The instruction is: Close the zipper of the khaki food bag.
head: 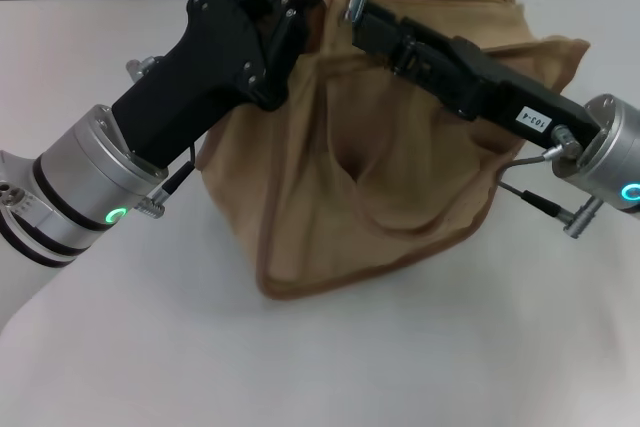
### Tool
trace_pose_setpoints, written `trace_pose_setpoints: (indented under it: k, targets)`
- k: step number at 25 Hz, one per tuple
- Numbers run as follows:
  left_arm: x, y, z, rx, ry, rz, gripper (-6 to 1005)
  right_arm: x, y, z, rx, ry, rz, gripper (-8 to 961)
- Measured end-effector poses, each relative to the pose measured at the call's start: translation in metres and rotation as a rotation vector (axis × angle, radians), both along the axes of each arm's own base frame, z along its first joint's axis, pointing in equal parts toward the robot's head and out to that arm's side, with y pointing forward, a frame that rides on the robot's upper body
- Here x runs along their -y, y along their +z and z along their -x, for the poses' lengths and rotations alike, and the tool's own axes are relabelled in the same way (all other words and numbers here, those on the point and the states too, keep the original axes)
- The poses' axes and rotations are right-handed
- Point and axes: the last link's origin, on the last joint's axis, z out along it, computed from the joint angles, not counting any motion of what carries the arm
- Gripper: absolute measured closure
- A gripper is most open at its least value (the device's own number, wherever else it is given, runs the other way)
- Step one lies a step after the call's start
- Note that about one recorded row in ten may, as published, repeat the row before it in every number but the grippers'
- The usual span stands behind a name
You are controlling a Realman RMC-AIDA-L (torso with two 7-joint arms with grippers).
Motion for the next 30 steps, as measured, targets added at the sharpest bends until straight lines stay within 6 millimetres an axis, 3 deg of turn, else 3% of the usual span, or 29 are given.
trace_pose_setpoints:
  k: [5,24,30]
  targets:
    - [0.000,0.000,0.000,0.000,0.000,0.000,918,0.000,0.001,-0.004,-0.003,-0.025,0.012,505]
    - [0.001,-0.002,-0.002,0.005,0.000,0.010,909,0.004,0.002,0.018,-0.030,0.104,0.084,504]
    - [0.001,-0.002,-0.001,0.006,0.003,0.010,906,0.003,0.000,0.008,-0.015,0.043,0.069,504]
